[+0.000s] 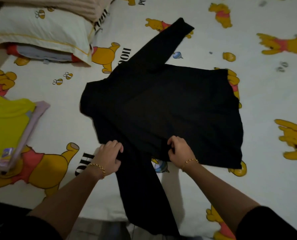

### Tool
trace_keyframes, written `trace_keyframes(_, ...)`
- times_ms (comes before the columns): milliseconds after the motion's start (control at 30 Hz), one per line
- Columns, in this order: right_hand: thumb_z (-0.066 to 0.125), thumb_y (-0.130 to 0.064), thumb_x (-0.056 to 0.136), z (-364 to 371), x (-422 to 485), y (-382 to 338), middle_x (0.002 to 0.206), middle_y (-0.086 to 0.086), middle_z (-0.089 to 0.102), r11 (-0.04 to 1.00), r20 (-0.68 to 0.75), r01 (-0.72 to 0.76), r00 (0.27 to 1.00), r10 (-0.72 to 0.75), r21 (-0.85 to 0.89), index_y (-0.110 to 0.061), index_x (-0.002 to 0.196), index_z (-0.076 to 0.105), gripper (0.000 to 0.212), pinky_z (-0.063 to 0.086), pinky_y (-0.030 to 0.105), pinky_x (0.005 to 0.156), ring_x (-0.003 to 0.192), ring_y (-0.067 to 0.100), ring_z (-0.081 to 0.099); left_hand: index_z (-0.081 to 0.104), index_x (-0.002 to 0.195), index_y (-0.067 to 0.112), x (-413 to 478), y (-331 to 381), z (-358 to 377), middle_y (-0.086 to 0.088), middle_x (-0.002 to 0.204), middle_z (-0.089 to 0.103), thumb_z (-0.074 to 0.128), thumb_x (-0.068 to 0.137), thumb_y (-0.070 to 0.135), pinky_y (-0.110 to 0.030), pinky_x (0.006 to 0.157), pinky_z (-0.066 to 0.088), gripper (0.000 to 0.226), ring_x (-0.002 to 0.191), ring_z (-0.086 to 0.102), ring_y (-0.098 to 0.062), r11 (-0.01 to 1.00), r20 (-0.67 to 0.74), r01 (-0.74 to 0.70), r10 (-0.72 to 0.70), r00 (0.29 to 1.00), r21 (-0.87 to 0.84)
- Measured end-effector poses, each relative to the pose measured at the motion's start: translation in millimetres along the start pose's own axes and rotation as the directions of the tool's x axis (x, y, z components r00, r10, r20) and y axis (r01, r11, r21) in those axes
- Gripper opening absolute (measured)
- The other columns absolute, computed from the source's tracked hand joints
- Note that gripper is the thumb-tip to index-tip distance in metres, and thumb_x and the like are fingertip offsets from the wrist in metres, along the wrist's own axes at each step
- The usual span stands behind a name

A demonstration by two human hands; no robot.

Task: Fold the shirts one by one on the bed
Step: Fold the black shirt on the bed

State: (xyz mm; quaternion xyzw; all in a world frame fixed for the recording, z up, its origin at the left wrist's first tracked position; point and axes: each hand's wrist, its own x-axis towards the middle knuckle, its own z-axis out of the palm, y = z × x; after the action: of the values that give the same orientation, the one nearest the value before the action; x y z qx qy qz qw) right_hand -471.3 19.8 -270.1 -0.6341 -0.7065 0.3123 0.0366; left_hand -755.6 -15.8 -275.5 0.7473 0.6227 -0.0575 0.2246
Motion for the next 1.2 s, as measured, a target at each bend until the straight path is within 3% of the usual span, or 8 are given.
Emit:
trace_keyframes(100, 0.058, -0.015, 0.076, 8.3, -32.7, 13.0, 0.101, -0.002, 0.050, 0.996, 0.012, 0.004, 1.000, -0.003, -0.091, -0.019, 0.106, 0.051, 0.031, 0.042, 0.034, 0.082, 0.097, 0.020, 0.048, 0.041, 0.118, 0.029, -12.0, 1.0, 5.0, 0.007, 0.116, 0.041, 0.063, 0.064, 0.023, -0.031, 0.092, 0.038, 0.059, 0.107, 0.045, -0.015, 0.979, 0.138, -0.066, 0.040, 0.990, 0.191)
trace_keyframes(167, 0.059, -0.020, 0.076, 15.7, -46.2, 17.7, 0.108, -0.002, 0.047, 0.980, 0.025, 0.004, 1.000, 0.001, -0.198, -0.021, 0.113, 0.049, 0.038, 0.040, 0.034, 0.085, 0.102, 0.020, 0.044, 0.042, 0.127, 0.026, -14.8, -0.1, 9.3, 0.003, 0.122, 0.043, 0.067, 0.060, 0.020, -0.034, 0.094, 0.039, 0.071, 0.109, 0.048, -0.018, 0.955, 0.131, -0.104, 0.070, 0.989, 0.277)
trace_keyframes(300, 0.057, -0.021, 0.079, 33.7, -54.1, 25.1, 0.109, 0.000, 0.047, 0.922, -0.063, -0.065, 0.997, 0.044, -0.382, -0.022, 0.113, 0.049, 0.035, 0.038, 0.034, 0.083, 0.099, 0.021, 0.045, 0.063, 0.108, 0.016, -8.1, -1.6, 19.5, -0.004, 0.100, 0.058, 0.079, 0.042, 0.014, -0.043, 0.081, 0.049, 0.068, 0.089, 0.060, -0.024, 0.904, 0.015, -0.182, 0.192, 0.981, 0.386)
trace_keyframes(400, 0.055, -0.014, 0.081, 44.3, -46.9, 26.0, 0.104, 0.003, 0.051, 0.887, -0.174, -0.109, 0.984, 0.033, -0.449, -0.019, 0.107, 0.052, 0.027, 0.040, 0.036, 0.080, 0.094, 0.023, 0.048, 0.065, 0.099, 0.013, 2.0, -6.0, 24.6, -0.006, 0.090, 0.059, 0.080, 0.042, 0.003, -0.043, 0.073, 0.052, 0.060, 0.078, 0.060, -0.025, 0.873, -0.057, -0.227, 0.278, 0.959, 0.432)
trace_keyframes(533, 0.049, -0.007, 0.084, 51.2, -33.7, 23.9, 0.104, 0.005, 0.050, 0.852, -0.257, -0.197, 0.963, 0.077, -0.485, -0.017, 0.106, 0.049, 0.024, 0.040, 0.036, 0.082, 0.095, 0.024, 0.048, 0.060, 0.092, 0.016, 14.6, -7.8, 24.2, -0.002, 0.087, 0.056, 0.071, 0.054, -0.004, -0.036, 0.067, 0.047, 0.044, 0.074, 0.056, -0.022, 0.899, -0.126, -0.220, 0.285, 0.950, 0.379)
trace_keyframes(700, 0.050, -0.013, 0.089, 37.0, -21.4, 42.4, 0.116, 0.006, 0.047, 0.788, -0.217, -0.301, 0.952, 0.216, -0.538, -0.018, 0.120, 0.045, 0.032, 0.038, 0.038, 0.092, 0.109, 0.025, 0.045, 0.041, 0.084, 0.021, 10.5, -30.1, 15.2, 0.008, 0.080, 0.043, 0.053, 0.062, -0.007, -0.028, 0.072, 0.027, 0.037, 0.077, 0.039, -0.015, 0.966, 0.008, -0.250, 0.250, 0.968, 0.071)
trace_keyframes(1000, 0.055, -0.014, 0.088, 16.3, -40.8, 76.3, 0.119, 0.008, 0.045, 0.694, -0.281, -0.433, 0.901, 0.330, -0.575, -0.018, 0.121, 0.043, 0.035, 0.040, 0.038, 0.092, 0.111, 0.026, 0.044, 0.047, 0.106, 0.021, 4.2, -27.1, 11.0, 0.004, 0.103, 0.046, 0.061, 0.063, 0.000, -0.028, 0.082, 0.039, 0.050, 0.095, 0.047, -0.017, 0.953, -0.051, -0.213, 0.229, 0.972, 0.216)
trace_keyframes(1200, 0.045, -0.014, 0.094, -2.0, -64.5, 117.0, 0.117, 0.006, 0.052, 0.717, -0.173, -0.342, 0.938, 0.301, -0.607, -0.021, 0.124, 0.051, 0.032, 0.042, 0.038, 0.091, 0.113, 0.027, 0.046, 0.048, 0.094, 0.023, 15.6, -12.7, 20.9, 0.005, 0.097, 0.055, 0.053, 0.079, 0.005, -0.029, 0.074, 0.028, 0.024, 0.095, 0.051, -0.019, 0.963, 0.007, -0.118, 0.119, 0.993, 0.243)
